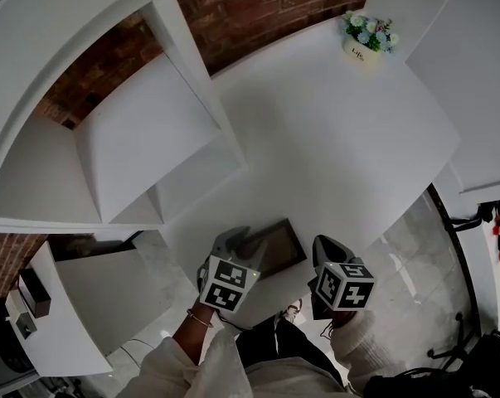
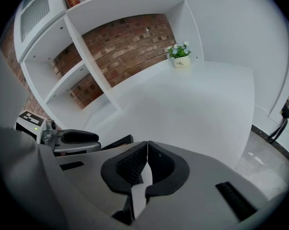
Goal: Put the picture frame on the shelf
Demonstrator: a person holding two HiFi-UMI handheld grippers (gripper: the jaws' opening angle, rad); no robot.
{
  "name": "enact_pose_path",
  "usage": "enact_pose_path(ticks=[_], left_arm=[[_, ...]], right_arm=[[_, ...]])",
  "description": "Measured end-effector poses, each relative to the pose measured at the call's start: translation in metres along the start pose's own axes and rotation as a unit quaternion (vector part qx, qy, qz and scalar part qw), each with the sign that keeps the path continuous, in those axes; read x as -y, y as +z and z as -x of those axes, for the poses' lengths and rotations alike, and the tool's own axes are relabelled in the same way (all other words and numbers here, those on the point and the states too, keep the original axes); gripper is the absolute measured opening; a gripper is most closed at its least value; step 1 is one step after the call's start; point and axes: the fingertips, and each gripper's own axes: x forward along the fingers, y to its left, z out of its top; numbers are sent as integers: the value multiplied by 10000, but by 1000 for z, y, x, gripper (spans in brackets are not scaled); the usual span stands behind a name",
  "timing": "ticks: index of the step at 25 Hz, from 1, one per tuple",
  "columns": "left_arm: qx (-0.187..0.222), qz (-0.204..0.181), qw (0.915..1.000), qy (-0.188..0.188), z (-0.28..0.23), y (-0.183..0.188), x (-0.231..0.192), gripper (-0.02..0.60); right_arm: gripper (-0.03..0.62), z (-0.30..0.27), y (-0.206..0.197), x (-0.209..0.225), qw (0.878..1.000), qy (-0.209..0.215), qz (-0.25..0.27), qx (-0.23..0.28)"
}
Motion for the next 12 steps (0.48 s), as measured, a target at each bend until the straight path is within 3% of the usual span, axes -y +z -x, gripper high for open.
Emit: enact_pose_path(ticks=[8, 12], left_arm=[[-662, -852, 9922, -620, -19, -10, 2, 166], [-898, -1001, 9866, -920, -24, -17, 5, 164]], right_arm=[[25, -15, 4, 5, 9999, 14, -51, -92], [25, -17, 3, 8, 9999, 3, -81, -131]])
